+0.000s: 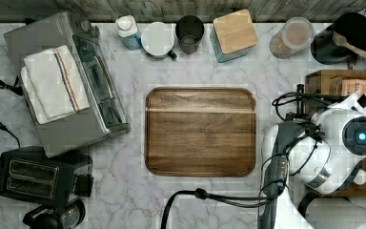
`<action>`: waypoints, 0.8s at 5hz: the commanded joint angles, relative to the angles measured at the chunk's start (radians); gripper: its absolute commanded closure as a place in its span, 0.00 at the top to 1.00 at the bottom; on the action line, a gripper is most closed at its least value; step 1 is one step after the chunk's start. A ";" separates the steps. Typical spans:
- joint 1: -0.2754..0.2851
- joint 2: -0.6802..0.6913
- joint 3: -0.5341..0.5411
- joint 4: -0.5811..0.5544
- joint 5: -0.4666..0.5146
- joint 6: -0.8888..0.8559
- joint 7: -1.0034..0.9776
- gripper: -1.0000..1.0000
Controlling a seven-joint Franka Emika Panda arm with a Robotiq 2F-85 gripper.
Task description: Open the drawer.
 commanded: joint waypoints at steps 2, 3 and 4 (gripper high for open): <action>0.014 -0.024 -0.014 -0.193 -0.083 0.226 0.086 1.00; 0.022 -0.005 -0.036 -0.258 -0.093 0.434 0.077 1.00; -0.013 0.019 -0.001 -0.200 -0.028 0.368 -0.016 1.00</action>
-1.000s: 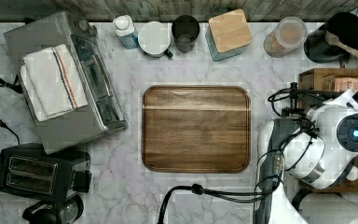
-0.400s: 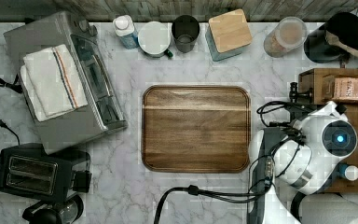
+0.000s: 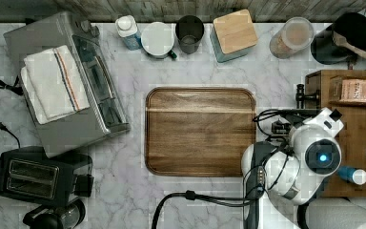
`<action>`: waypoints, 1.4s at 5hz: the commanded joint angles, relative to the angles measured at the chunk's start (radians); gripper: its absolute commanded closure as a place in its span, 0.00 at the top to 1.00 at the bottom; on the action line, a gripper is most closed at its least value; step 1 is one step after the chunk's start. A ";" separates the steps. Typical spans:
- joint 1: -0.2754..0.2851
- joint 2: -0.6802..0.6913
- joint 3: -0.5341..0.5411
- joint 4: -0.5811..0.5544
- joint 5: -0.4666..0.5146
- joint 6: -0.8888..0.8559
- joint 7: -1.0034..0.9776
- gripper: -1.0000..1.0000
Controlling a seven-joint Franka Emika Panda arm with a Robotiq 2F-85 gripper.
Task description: Open the drawer.
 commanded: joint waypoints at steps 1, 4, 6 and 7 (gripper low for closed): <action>-0.059 0.034 0.044 0.053 0.109 -0.080 -0.070 1.00; -0.091 0.079 0.065 0.026 0.145 -0.003 -0.114 1.00; -0.030 0.095 0.005 0.005 0.104 0.017 -0.071 1.00; -0.044 0.056 0.036 0.013 0.123 -0.085 -0.135 1.00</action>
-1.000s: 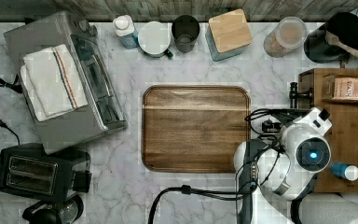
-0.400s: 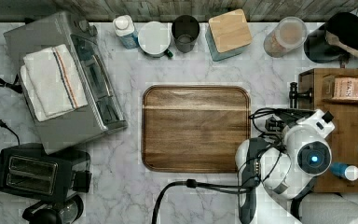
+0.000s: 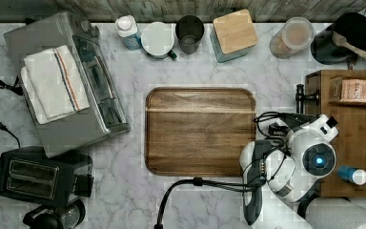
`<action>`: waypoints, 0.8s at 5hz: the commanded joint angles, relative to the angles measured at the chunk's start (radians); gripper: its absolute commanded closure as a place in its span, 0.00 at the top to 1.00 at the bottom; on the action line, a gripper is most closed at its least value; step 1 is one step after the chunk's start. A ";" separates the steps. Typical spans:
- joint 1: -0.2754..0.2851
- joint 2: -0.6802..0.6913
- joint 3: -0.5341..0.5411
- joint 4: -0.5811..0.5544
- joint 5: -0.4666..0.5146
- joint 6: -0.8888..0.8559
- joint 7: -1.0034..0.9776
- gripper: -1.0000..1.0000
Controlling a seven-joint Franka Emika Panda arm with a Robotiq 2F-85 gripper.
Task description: Open the drawer.
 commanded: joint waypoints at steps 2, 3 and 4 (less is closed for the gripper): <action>-0.022 -0.090 0.115 -0.004 0.111 -0.264 -0.214 1.00; -0.001 -0.125 0.170 -0.081 0.188 -0.218 -0.233 1.00; 0.074 -0.167 0.197 -0.154 0.223 -0.161 -0.126 1.00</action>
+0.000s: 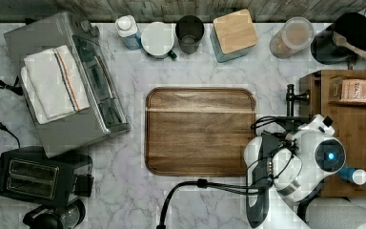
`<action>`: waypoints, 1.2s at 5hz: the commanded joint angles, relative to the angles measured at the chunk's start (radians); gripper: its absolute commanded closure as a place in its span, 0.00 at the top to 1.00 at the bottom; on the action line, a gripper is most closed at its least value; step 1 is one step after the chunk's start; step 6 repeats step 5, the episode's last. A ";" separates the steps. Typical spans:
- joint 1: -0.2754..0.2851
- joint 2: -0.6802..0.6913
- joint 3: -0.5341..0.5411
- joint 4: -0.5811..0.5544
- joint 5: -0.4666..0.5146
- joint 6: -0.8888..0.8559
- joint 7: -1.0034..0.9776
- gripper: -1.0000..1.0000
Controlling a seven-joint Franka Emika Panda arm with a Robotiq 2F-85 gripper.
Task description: Open the drawer.
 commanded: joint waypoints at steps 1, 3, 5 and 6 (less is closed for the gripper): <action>0.193 -0.173 0.170 -0.227 0.044 0.058 0.208 1.00; 0.242 -0.192 0.257 -0.233 0.172 0.000 0.197 1.00; 0.250 -0.243 0.343 -0.245 0.284 -0.079 0.179 1.00; 0.250 -0.243 0.343 -0.245 0.284 -0.079 0.179 1.00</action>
